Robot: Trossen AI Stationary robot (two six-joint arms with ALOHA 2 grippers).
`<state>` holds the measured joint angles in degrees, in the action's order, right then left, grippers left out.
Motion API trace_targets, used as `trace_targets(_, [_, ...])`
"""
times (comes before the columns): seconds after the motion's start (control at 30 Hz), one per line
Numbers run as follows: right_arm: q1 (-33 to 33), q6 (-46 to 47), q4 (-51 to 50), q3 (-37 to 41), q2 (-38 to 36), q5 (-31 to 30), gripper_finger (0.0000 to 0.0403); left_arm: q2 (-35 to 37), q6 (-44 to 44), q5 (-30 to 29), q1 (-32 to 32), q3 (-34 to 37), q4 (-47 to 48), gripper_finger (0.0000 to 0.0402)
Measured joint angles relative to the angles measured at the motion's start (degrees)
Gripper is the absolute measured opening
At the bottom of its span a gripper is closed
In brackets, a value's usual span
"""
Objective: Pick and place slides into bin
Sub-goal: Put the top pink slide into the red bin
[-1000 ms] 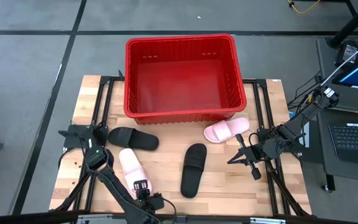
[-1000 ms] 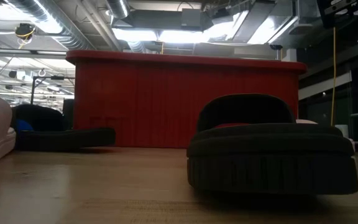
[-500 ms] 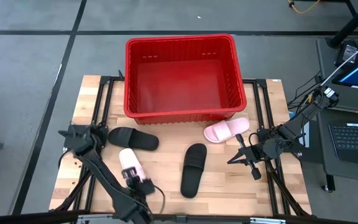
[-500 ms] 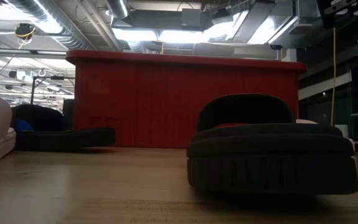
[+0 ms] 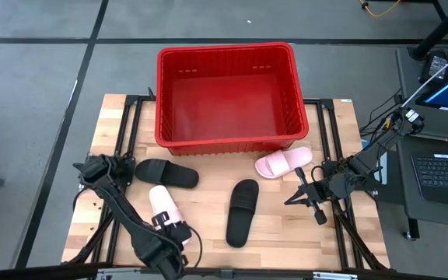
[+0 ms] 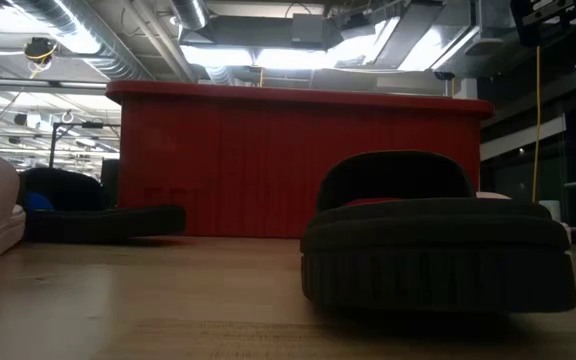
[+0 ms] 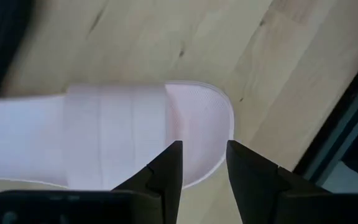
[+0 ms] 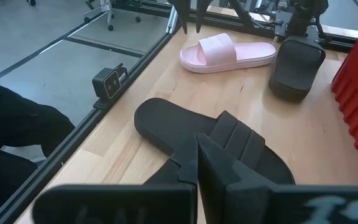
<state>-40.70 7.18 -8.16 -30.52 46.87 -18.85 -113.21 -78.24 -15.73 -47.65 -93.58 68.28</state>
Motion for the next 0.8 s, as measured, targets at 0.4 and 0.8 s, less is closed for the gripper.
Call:
trace_targets(0.4, [0.0,-0.4,-0.1,0.0,0.0,0.0,0.0005,-0.6,4.4,7.0,2.9,0.0,-1.4,0.0083])
trace_targets(0.8, [0.0,-1.4,-0.2,0.0,0.0,0.0,0.0005,-0.6,-0.2,6.3,3.2,0.0,4.7,0.012])
